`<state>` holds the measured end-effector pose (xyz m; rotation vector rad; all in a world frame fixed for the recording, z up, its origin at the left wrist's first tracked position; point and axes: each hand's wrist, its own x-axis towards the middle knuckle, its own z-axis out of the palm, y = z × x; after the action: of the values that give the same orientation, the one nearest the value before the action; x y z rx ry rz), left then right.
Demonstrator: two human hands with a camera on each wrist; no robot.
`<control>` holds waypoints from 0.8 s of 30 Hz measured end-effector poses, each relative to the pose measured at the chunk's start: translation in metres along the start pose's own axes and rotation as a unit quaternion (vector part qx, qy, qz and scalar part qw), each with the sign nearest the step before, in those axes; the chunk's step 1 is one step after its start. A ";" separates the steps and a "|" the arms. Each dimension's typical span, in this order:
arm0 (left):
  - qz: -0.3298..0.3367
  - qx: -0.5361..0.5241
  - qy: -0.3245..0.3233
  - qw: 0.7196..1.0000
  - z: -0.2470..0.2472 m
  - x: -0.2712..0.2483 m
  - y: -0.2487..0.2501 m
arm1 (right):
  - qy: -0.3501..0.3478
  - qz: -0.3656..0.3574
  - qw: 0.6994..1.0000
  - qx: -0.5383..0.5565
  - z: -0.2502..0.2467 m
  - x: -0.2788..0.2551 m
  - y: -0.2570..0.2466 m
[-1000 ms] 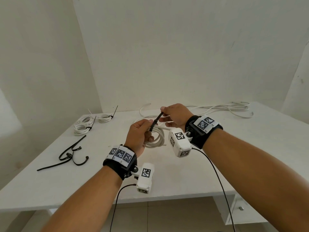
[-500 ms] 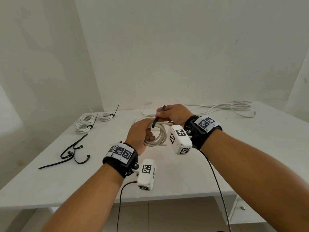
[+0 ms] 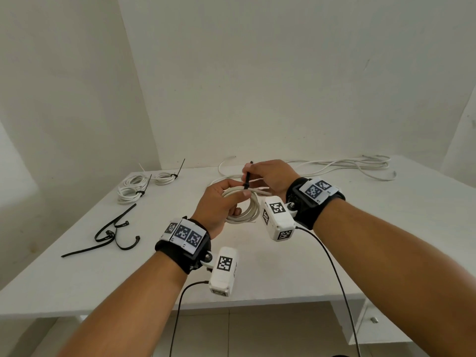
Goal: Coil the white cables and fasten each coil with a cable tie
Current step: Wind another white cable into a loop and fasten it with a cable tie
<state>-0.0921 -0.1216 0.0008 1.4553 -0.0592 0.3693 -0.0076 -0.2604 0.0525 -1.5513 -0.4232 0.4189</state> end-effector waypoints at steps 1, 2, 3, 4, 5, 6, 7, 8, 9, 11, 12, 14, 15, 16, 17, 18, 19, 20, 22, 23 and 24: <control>0.000 0.000 -0.002 1.000 0.001 -0.001 0.000 | -0.022 0.019 1.000 -0.003 0.001 -0.003 -0.001; -0.003 -0.004 -0.001 1.000 0.002 -0.001 0.000 | -0.038 0.025 0.999 -0.010 0.002 -0.005 -0.001; -0.006 -0.008 -0.001 1.000 0.002 -0.002 -0.001 | -0.038 0.016 0.999 -0.026 0.003 -0.005 -0.001; -0.010 -0.012 -0.001 1.000 0.002 -0.002 -0.002 | -0.026 -0.002 0.999 -0.044 0.004 -0.005 0.001; -0.014 -0.017 -0.005 1.000 0.002 -0.003 -0.003 | -0.010 -0.020 0.998 -0.063 0.005 -0.003 0.003; -0.018 -0.023 -0.011 1.000 0.002 -0.004 -0.005 | 0.006 -0.030 0.997 -0.077 0.006 -0.002 0.005; -0.022 -0.028 -0.018 0.999 0.002 -0.006 -0.006 | 0.020 -0.032 0.996 -0.084 0.007 0.000 0.005; -0.024 -0.032 -0.025 0.999 0.002 -0.007 -0.007 | 0.031 -0.026 0.995 -0.088 0.006 0.002 0.005; -0.024 -0.031 -0.034 0.999 0.001 -0.009 -0.008 | 0.037 -0.019 0.995 -0.092 0.006 0.003 0.005; -0.019 -0.015 -0.042 0.999 -0.002 -0.010 -0.007 | 0.038 -0.016 0.993 -0.109 0.008 0.006 0.005; -0.015 -0.005 -0.040 0.999 -0.004 -0.010 -0.007 | 0.037 -0.020 0.992 -0.119 0.010 0.007 0.005; -0.008 0.001 -0.031 0.999 -0.009 -0.007 -0.006 | 0.043 -0.031 0.990 -0.128 0.015 0.010 0.007; -0.006 -0.004 -0.025 1.000 -0.010 -0.007 -0.006 | 0.046 -0.034 0.990 -0.128 0.017 0.012 0.008; -0.003 -0.007 -0.019 1.000 -0.011 -0.006 -0.005 | 0.048 -0.036 0.990 -0.125 0.019 0.013 0.009; -0.001 -0.008 -0.014 1.000 -0.011 -0.006 -0.006 | 0.050 -0.035 0.990 -0.125 0.022 0.014 0.011; 0.000 -0.005 -0.008 1.000 -0.013 -0.006 -0.007 | 0.049 -0.031 0.990 -0.128 0.023 0.015 0.012; -0.002 0.002 -0.001 1.000 -0.014 -0.006 -0.009 | 0.041 -0.024 0.990 -0.130 0.025 0.016 0.014; -0.003 0.012 0.006 1.000 -0.016 -0.007 -0.010 | 0.022 -0.011 0.992 -0.127 0.025 0.017 0.016; -0.002 0.037 0.012 0.999 -0.021 -0.008 -0.011 | -0.020 0.027 0.992 -0.121 0.024 0.021 0.020; 0.003 0.050 0.018 0.999 -0.025 -0.009 -0.010 | -0.033 0.049 0.991 -0.122 0.021 0.022 0.021; 0.010 0.063 0.031 0.998 -0.030 -0.008 -0.007 | -0.040 0.068 0.988 -0.130 0.019 0.024 0.022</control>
<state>-0.1031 -0.0943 -0.0120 1.5674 -0.0018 0.4409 0.0033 -0.2326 0.0304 -1.8284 -0.4484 0.5498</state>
